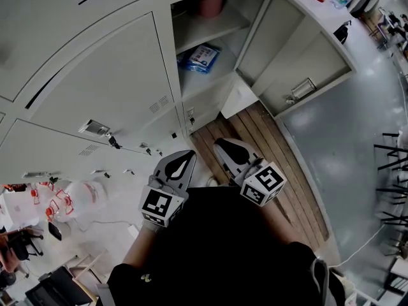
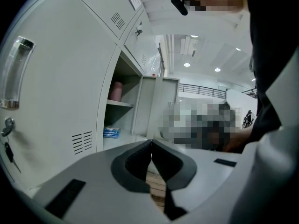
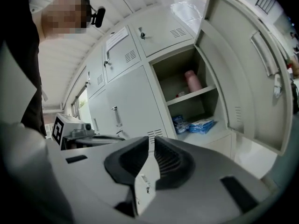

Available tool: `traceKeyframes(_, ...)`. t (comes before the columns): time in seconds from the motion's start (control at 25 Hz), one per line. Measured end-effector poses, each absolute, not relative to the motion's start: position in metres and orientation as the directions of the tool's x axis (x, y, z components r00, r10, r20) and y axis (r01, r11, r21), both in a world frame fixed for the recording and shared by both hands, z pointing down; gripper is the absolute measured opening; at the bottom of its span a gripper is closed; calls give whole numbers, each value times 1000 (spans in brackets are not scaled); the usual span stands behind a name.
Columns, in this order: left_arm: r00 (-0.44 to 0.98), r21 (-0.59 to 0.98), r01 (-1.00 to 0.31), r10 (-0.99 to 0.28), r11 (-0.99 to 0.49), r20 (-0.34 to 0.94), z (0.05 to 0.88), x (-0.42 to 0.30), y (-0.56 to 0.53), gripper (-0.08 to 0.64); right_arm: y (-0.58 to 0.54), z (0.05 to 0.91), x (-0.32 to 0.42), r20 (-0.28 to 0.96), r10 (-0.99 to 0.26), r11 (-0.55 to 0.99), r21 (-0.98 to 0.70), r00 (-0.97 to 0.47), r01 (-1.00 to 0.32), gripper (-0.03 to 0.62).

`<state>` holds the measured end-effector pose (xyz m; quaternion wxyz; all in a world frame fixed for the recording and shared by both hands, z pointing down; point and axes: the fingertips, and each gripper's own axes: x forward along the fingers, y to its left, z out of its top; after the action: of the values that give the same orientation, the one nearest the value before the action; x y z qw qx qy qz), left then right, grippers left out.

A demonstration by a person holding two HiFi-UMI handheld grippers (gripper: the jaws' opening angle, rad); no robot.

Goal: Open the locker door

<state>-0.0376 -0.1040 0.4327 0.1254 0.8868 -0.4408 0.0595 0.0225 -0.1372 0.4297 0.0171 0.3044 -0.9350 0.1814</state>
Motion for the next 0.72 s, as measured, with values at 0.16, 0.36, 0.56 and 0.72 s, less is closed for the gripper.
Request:
traceKeyframes(0.16, 603, 178, -798, -768, -577, 215, 433, -40, -102, 23, -135, 430, 23, 152, -580, 760, -252, -800, -599, 54)
traceKeyframes(0.36, 598, 195, -801, -771, -565, 220, 438, -44, -99, 23, -132, 431, 23, 164, -594, 756, -222, -788, -616, 55)
traceKeyframes(0.56, 592, 213, -805, -775, -554, 223, 439, -52, -100, 23, -132, 425, 25, 155, -614, 755, -170, -774, -634, 54)
traceKeyframes(0.72, 572, 204, -819, -792, -536, 216, 432, -61, -104, 23, -134, 422, 29, 148, -632, 746, -150, -761, -649, 54)
